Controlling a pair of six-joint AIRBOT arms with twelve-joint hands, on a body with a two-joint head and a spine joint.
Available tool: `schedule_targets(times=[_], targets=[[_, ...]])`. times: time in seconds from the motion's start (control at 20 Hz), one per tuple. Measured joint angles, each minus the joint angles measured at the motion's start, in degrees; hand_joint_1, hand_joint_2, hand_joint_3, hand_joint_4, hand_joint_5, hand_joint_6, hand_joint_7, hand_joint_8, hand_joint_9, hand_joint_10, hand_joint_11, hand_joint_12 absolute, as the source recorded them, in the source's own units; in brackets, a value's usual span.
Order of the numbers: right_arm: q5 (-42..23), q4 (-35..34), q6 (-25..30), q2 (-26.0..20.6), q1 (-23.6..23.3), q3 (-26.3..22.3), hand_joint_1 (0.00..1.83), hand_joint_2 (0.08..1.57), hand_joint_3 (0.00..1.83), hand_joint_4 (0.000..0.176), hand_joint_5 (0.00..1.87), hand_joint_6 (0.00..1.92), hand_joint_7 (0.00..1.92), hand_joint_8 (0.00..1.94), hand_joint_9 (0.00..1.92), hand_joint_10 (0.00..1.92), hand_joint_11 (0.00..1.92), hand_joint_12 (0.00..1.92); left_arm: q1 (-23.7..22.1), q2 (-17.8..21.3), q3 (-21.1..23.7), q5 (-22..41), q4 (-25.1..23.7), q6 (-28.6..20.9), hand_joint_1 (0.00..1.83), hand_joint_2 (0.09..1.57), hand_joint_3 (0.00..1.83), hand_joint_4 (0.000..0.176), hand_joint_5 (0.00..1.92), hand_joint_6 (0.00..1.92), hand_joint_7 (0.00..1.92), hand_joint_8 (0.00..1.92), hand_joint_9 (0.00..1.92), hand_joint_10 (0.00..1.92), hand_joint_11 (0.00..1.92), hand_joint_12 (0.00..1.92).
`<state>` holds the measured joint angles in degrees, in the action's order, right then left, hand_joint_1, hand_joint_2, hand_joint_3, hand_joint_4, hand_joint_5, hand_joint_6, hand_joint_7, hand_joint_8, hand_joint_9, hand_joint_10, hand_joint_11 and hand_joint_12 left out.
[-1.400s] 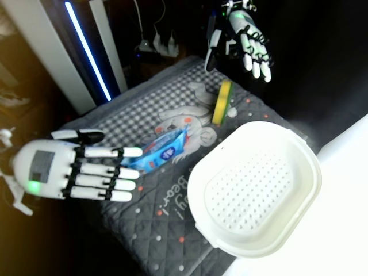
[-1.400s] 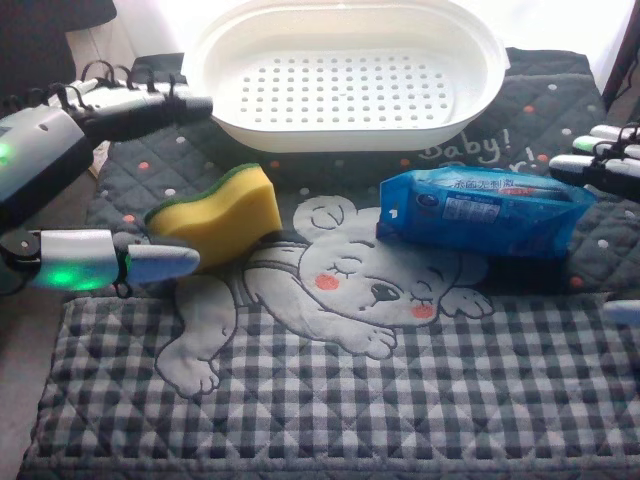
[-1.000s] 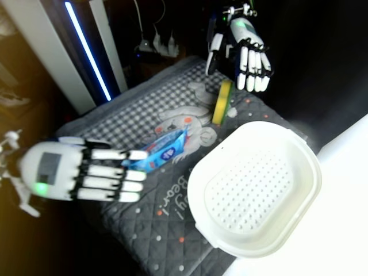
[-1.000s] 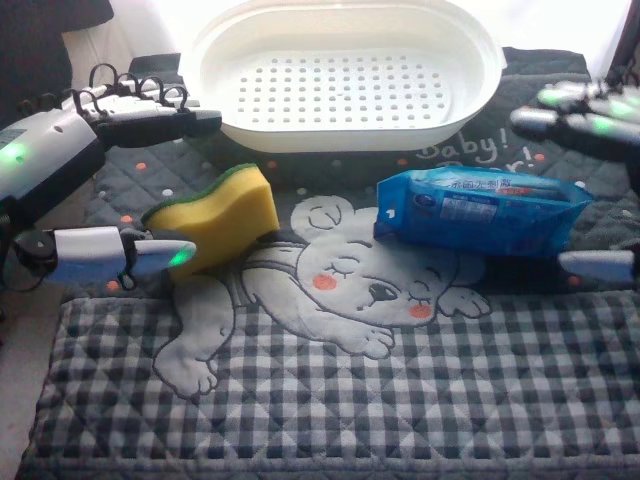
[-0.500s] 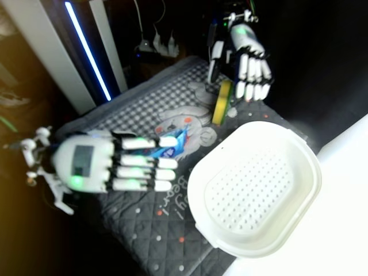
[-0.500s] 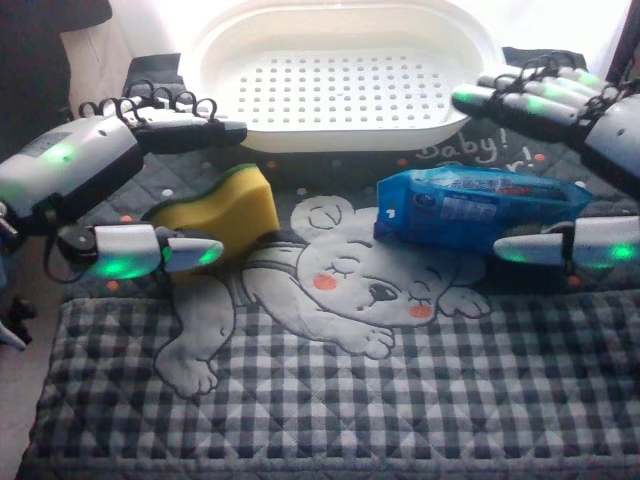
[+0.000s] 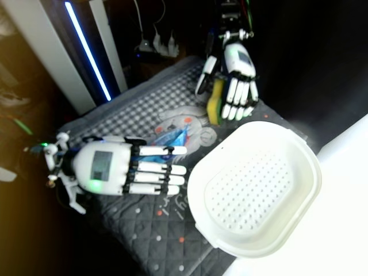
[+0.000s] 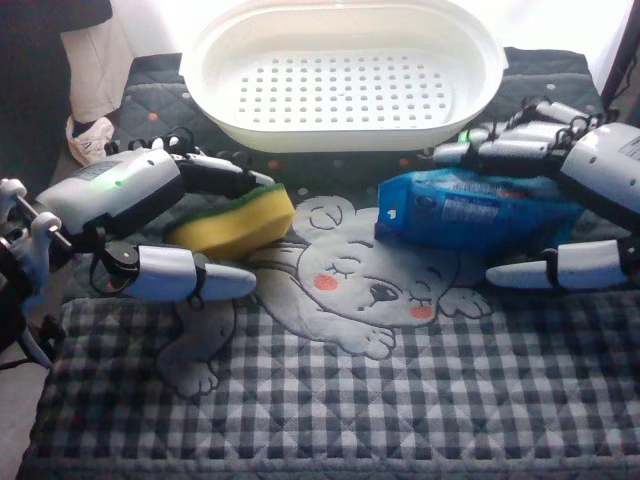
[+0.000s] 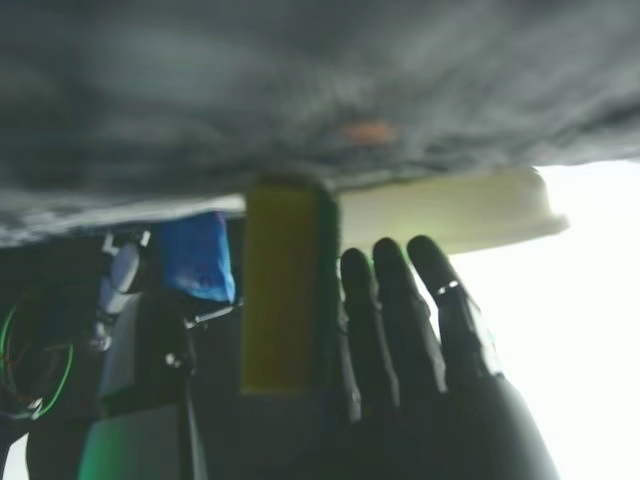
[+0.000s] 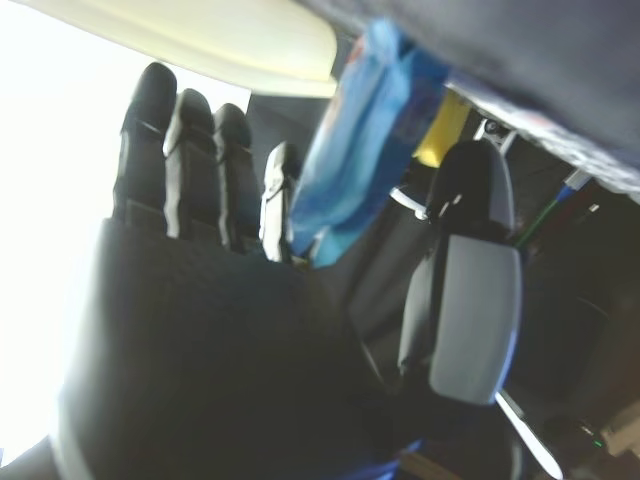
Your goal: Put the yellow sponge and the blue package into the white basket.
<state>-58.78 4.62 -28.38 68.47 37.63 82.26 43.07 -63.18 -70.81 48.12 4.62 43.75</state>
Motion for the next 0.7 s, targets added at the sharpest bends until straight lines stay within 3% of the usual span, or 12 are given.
schedule_targets(times=[0.05,0.1,0.15,0.2,0.25,0.35,0.4,0.45,0.5,0.6,0.65,0.7], targets=[[0.0,0.0,0.0,0.2,0.0,0.0,1.36,1.03,0.0,0.0,1.05,0.47,1.17,0.42,1.08,0.79,0.51,1.2,0.0,-0.2,-0.2,-0.1,0.4,0.0,1.19,1.16,0.0,0.0,0.91,0.96,0.87,1.19,0.93,0.14,0.28,1.49],[0.0,0.3,0.0,0.3,0.0,0.0,1.39,1.04,0.0,0.0,1.04,0.65,1.23,0.51,1.06,1.01,0.56,1.2,0.0,-0.2,-0.2,-0.1,0.3,0.0,1.2,1.15,0.01,0.0,0.95,0.92,0.87,1.26,0.9,0.41,0.36,1.58],[-0.2,0.4,0.0,0.3,0.0,0.0,1.39,1.06,0.0,0.0,1.0,0.82,1.23,0.45,1.04,1.09,0.77,1.18,0.0,-0.2,-0.2,-0.2,0.4,0.0,1.24,1.14,0.01,0.0,0.95,0.82,0.9,1.31,0.83,0.87,0.46,1.69],[-0.7,0.1,0.1,0.4,0.0,0.0,1.4,1.05,0.0,0.0,0.99,0.85,1.24,0.41,1.09,1.05,0.98,1.08,0.0,-0.3,-0.2,-0.2,0.3,0.0,1.25,1.15,0.0,0.0,0.93,0.82,0.9,1.35,0.77,1.17,0.49,1.78],[-0.5,-0.1,0.2,0.3,-0.2,0.0,1.4,1.04,0.0,0.0,1.02,0.8,1.28,0.34,1.11,1.02,1.03,1.04,0.0,-0.3,-0.2,-0.2,0.2,0.0,1.26,1.14,0.0,0.0,0.96,0.76,0.93,1.31,0.77,1.2,0.47,1.78],[-0.6,0.0,0.2,0.3,-0.2,0.0,1.28,1.03,0.0,0.0,1.06,0.87,1.38,0.25,1.35,0.38,1.13,0.93,-0.2,-0.3,-0.2,0.2,0.0,0.0,1.27,1.11,0.0,0.0,1.08,0.59,0.94,1.29,0.68,1.25,0.22,1.82],[-0.9,0.4,0.5,0.2,-0.2,0.0,1.38,1.03,0.0,0.0,1.02,0.85,1.39,0.1,1.2,0.83,1.12,0.91,-0.3,0.3,0.7,0.9,0.0,0.2,1.27,1.11,0.0,0.0,1.12,0.49,0.92,1.34,0.59,1.3,0.04,1.83],[-1.4,1.0,1.9,-0.1,-0.2,0.0,1.4,1.03,0.0,0.0,1.04,0.74,1.4,0.09,1.14,0.98,1.01,1.0,-0.3,1.8,2.1,2.3,-0.8,0.1,1.26,1.13,0.0,0.0,1.14,0.45,0.83,1.43,0.53,1.44,0.08,1.9],[-1.8,1.8,3.5,-0.4,-0.2,0.0,1.32,1.0,0.0,0.0,1.17,0.54,1.45,0.22,1.3,0.75,1.14,1.17,-0.8,3.4,3.4,4.9,-2.4,-0.1,1.27,1.11,0.0,0.0,1.19,0.38,0.9,1.34,0.67,1.44,0.33,1.86],[-3.6,2.1,5.0,-1.0,-0.2,-0.1,1.3,1.02,0.01,0.0,1.27,0.19,1.26,0.75,1.36,0.75,1.15,1.43,-4.3,4.6,3.5,8.9,-3.7,-0.1,1.28,1.09,0.0,0.0,1.29,0.19,0.92,1.31,0.8,1.56,0.62,1.9],[-4.7,2.1,5.2,-1.2,-0.2,-0.1,1.3,1.03,0.0,0.0,1.28,0.15,1.21,0.87,1.3,0.88,1.09,1.6,-5.9,4.6,2.9,10.2,-4.4,-0.1,1.28,1.06,0.0,0.0,1.37,0.11,0.98,1.17,0.79,1.32,0.52,1.74],[-5.3,2.1,5.3,-1.5,-1.7,0.7,1.3,1.02,0.0,0.0,1.3,0.16,1.21,0.85,1.2,0.93,1.01,1.55,-8.9,4.0,1.1,11.1,-5.4,-0.1,1.28,1.04,0.0,0.0,1.38,0.08,1.06,1.05,0.87,1.16,0.59,1.58]])
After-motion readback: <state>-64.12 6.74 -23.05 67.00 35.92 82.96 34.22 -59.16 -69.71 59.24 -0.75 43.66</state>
